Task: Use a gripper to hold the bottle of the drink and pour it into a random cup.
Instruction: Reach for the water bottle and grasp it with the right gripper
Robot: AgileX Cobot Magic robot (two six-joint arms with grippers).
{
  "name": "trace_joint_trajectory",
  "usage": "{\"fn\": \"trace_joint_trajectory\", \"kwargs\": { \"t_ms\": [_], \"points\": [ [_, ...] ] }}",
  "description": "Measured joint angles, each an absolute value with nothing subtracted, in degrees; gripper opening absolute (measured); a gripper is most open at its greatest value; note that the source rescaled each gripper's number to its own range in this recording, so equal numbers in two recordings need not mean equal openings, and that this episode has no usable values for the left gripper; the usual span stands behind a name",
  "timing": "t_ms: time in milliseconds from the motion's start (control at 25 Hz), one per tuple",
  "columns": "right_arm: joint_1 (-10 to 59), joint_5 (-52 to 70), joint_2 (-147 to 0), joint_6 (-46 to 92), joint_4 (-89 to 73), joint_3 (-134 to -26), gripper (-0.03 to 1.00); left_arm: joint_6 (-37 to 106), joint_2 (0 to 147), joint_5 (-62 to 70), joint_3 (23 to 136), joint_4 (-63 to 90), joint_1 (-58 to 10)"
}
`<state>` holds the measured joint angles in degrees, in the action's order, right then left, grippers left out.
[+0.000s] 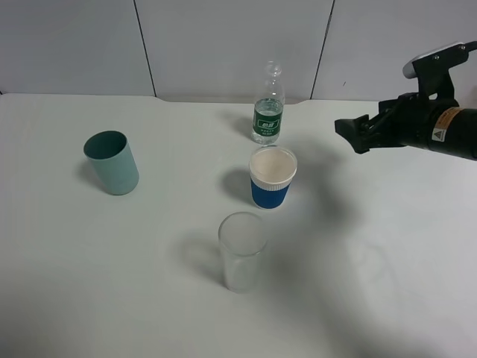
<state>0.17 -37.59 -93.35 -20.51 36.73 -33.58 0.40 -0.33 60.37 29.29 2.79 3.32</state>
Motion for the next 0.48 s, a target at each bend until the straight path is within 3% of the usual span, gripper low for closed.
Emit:
{"fn": "trace_joint_trajectory", "kwargs": {
  "t_ms": [480],
  "points": [
    [-0.95, -44.2, -98.7, -24.6, 48.44, -38.11, 1.0, 0.4, -0.33, 60.37, 29.29, 2.79, 3.32]
  ]
}}
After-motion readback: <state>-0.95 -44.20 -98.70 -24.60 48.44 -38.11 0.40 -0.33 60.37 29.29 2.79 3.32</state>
